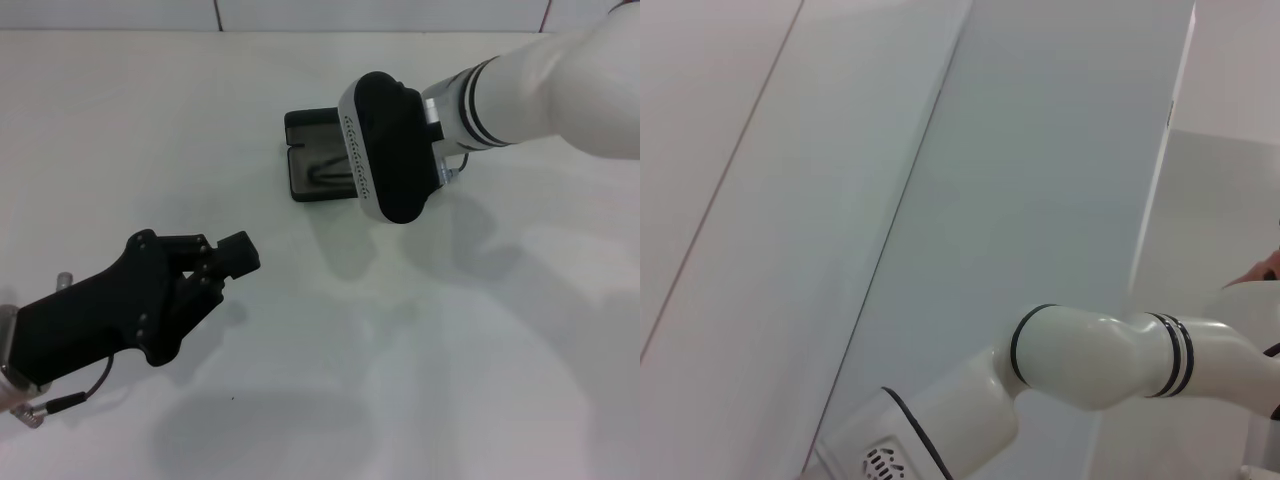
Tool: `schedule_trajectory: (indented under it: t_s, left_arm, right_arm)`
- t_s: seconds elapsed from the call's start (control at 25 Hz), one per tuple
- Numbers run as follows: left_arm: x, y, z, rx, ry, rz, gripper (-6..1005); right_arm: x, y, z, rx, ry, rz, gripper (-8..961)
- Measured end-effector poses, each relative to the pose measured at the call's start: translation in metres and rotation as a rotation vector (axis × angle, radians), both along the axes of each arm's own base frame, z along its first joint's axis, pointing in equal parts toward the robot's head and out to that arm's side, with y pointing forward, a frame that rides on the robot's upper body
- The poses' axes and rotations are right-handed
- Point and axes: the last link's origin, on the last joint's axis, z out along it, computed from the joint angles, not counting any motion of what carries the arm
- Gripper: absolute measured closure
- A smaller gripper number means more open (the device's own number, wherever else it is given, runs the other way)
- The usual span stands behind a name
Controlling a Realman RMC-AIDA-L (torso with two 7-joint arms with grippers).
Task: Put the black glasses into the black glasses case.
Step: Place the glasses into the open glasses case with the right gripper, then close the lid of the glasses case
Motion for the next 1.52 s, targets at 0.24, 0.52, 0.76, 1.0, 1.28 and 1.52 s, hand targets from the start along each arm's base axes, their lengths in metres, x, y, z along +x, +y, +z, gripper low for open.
schedule_trajectory:
  t_s: [0.24,0.52,0.76,1.0,1.28,1.52]
  left_arm:
    - [0.0,0.0,0.0,0.002,-0.001,0.0,959]
    - [0.0,0.002,0.002,0.004,0.002,-0.003,959]
    - [0.0,0.003,0.004,0.008,0.001,-0.007,958]
    - [0.001,0.006,0.011,0.038,-0.015,-0.006,958]
    - [-0.001,0.03,0.038,0.156,-0.056,0.048,958]
    - [0.009,0.077,0.064,0.184,0.007,0.069,958]
  right_arm:
    - [0.001,0.0,0.0,0.002,0.0,-0.005,747]
    - [0.001,-0.009,-0.002,-0.016,0.026,-0.016,741]
    - [-0.005,-0.024,-0.002,-0.043,0.075,-0.015,741]
    - [-0.001,-0.039,0.016,0.002,0.209,-0.089,742]
    - [0.021,-0.06,0.078,0.114,0.613,-0.327,742]
    - [0.049,-0.077,0.119,0.082,0.825,-0.564,743]
